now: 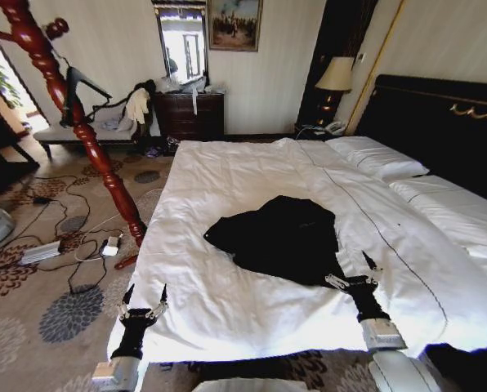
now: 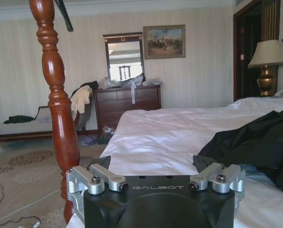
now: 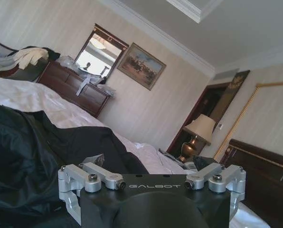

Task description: Pick up the clothes from the bed and hang them on the clothes hanger.

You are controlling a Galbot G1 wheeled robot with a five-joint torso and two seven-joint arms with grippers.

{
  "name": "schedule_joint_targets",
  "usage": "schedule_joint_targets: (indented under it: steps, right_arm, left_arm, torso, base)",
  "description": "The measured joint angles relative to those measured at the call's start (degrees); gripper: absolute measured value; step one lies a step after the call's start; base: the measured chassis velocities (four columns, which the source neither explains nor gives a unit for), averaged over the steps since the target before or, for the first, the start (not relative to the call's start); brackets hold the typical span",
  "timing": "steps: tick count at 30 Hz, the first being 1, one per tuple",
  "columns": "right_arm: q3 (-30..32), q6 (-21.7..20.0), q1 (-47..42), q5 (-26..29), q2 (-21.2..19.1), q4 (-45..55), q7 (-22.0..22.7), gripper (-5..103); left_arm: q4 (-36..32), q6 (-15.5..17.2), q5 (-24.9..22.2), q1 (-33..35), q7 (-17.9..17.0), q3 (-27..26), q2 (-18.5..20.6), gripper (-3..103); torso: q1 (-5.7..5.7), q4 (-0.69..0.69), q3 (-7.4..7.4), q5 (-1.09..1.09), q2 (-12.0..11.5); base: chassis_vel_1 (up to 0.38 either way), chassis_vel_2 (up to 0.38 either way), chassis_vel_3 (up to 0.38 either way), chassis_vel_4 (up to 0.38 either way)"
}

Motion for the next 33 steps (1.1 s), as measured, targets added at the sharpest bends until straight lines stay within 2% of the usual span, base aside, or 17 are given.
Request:
schedule_joint_targets:
  steps: [3,4,5,8,9,14,16,18,22,25,33]
  right_arm:
    - [0.0,-2.9,2.6,-3.0,-4.9,-2.5,1.8,100]
    - [0.0,-2.9,2.6,-3.0,-4.9,-2.5,1.8,100]
    - [-0.2,-3.6,3.7,-3.0,-7.3,-3.8,2.0,100]
    - [-2.3,-4.5,6.7,-0.7,-11.1,-6.4,1.9,100]
    - [-3.6,-4.7,8.7,-0.2,-12.6,-8.0,1.7,100]
    - [-7.4,-4.8,15.0,-1.7,-16.3,-14.3,0.2,100]
    - [-7.9,-4.7,16.2,-2.8,-17.0,-16.0,0.0,100]
    - [-8.8,-4.3,18.2,-4.8,-17.8,-18.6,-0.4,100]
    - [-12.6,-3.3,23.5,-9.3,-19.0,-24.1,-1.0,100]
    - [-16.4,-2.4,29.1,-12.3,-19.5,-29.0,-1.3,100]
    - [-23.6,-1.4,38.8,-15.5,-19.1,-37.1,-1.7,100]
  left_arm:
    - [0.3,1.7,-1.9,-0.9,-0.8,0.6,1.6,96]
    - [0.3,1.7,-1.9,-0.9,-0.8,0.6,1.6,96]
    - [0.1,2.2,-2.3,-1.2,-1.0,0.7,2.2,98]
    - [-0.6,2.7,-2.6,-1.2,-1.2,1.0,2.8,103]
    - [-0.6,2.8,-2.5,-1.0,-1.3,1.0,2.8,100]
    - [0.0,2.8,-1.1,-0.5,-1.6,1.5,2.5,99]
    - [0.1,3.1,-1.1,-0.8,-1.7,2.0,2.8,99]
    - [0.4,3.4,-1.0,-1.1,-2.0,2.4,3.5,99]
    - [0.6,3.5,-0.9,-0.8,-2.2,2.0,3.6,99]
    - [0.4,3.5,-0.9,-0.6,-2.2,1.8,3.5,99]
    - [0.4,3.5,-1.0,-0.5,-2.2,1.7,2.8,98]
  torso:
    - [0.00,0.01,0.00,-0.01,0.0]
    - [0.00,0.01,0.00,-0.01,0.0]
    - [0.00,-0.01,0.01,-0.03,0.0]
    - [0.00,0.01,0.01,0.01,0.0]
    - [0.00,0.00,0.00,-0.01,0.0]
    - [0.00,0.04,0.01,0.00,0.0]
    - [0.00,0.03,0.01,0.00,0.0]
    - [0.00,-0.05,0.01,-0.02,0.0]
    - [0.00,0.02,0.01,-0.01,0.0]
    - [0.00,0.00,0.01,-0.01,0.0]
    - [0.00,0.01,0.00,-0.02,0.0]
  base:
    - [0.000,0.000,0.000,0.000]
    - [0.000,0.000,0.000,0.000]
    - [0.000,0.000,0.000,0.000]
    - [0.000,0.000,0.000,0.000]
    - [0.000,0.000,0.000,0.000]
    - [0.000,0.000,0.000,0.000]
    - [0.000,0.000,0.000,0.000]
    - [0.000,0.000,0.000,0.000]
    - [0.000,0.000,0.000,0.000]
    - [0.000,0.000,0.000,0.000]
    - [0.000,0.000,0.000,0.000]
